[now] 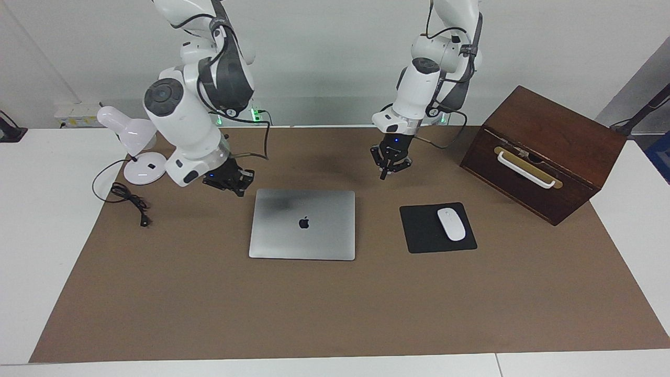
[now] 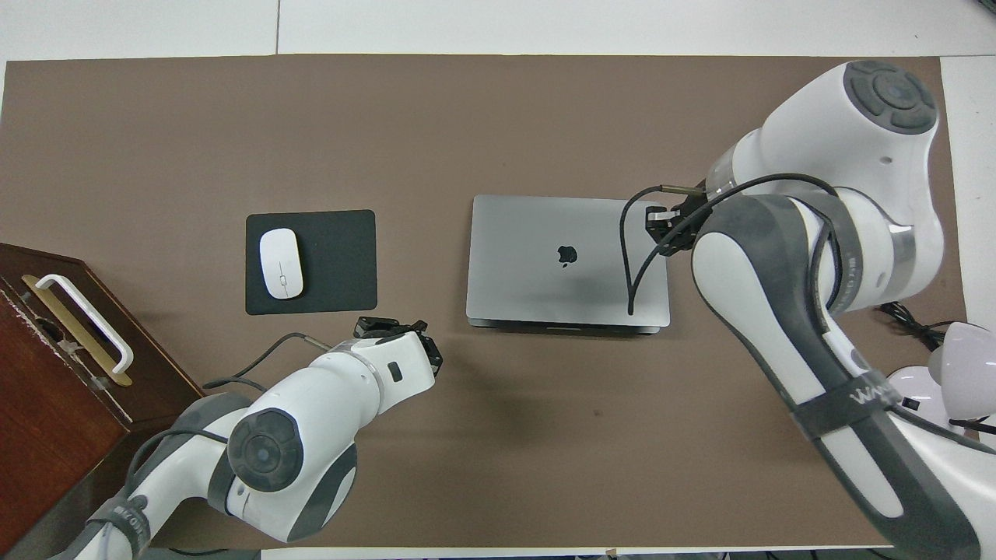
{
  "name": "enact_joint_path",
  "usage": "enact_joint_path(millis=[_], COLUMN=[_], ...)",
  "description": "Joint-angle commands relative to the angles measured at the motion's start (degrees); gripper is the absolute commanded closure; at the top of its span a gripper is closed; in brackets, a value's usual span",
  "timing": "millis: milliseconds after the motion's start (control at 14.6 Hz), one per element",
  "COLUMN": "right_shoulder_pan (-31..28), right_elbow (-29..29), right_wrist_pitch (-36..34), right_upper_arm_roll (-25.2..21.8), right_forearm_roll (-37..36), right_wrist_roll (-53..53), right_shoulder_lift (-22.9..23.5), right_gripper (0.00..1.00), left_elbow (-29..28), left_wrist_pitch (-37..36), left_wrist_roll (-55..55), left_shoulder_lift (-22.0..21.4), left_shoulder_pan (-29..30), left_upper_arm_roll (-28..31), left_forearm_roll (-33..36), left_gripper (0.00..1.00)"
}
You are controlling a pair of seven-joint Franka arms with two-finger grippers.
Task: Close laptop with both arms
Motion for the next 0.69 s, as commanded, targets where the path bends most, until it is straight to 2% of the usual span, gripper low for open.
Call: enact_joint_path(millis=[0, 137, 206, 275, 343, 481, 549, 618], right_shoulder_pan=[-3.88, -4.51, -4.51, -4.51, -4.51, -4.6, -4.86, -6.08], right_elbow=[-1.16, -1.16, -1.08, -1.08, -1.08, -1.08, -1.08, -1.08], right_wrist_pitch=[-1.51, -2.92, -3.97, -4.94, -5.12, -5.38, -6.17, -6.96], right_upper_arm_roll=[0.55, 0.55, 0.55, 0.55, 0.55, 0.55, 0.55, 0.55], right_forearm_roll=[-1.02, -3.38, -4.62, -5.58, -6.46, -7.35, -7.61, -8.14], right_wrist_roll=[-4.36, -4.62, -4.97, -5.76, -6.2, -6.65, -6.73, -7.43], right_shoulder_lift=[-2.4, -3.89, -4.6, -5.3, -6.27, -8.02, -8.73, -9.52], right_gripper=[0.94, 0.85, 0.78, 0.67, 0.58, 0.45, 0.33, 0.06], left_elbow=[4.74, 8.35, 10.02, 11.51, 12.66, 13.99, 14.77, 15.13], left_wrist_pitch=[-13.16, -20.38, -23.2, -25.05, -26.11, -26.91, -27.0, -27.26], left_wrist_roll=[0.13, 0.14, 0.14, 0.05, 0.13, -0.3, -0.3, -0.39], left_shoulder_lift=[-3.57, -4.1, -4.19, -4.19, -4.19, -4.19, -4.19, -4.19], left_shoulder_pan=[4.69, 7.07, 8.13, 9.27, 11.46, 13.58, 15.5, 17.0], left_upper_arm_roll=[-0.34, -0.34, -0.43, -0.43, -0.43, -0.34, -0.34, -0.34], left_forearm_roll=[0.28, 2.21, 3.27, 3.36, 3.36, 3.36, 3.36, 3.36], left_gripper=[1.0, 0.99, 0.67, 0.01, 0.0, 0.0, 0.0, 0.0])
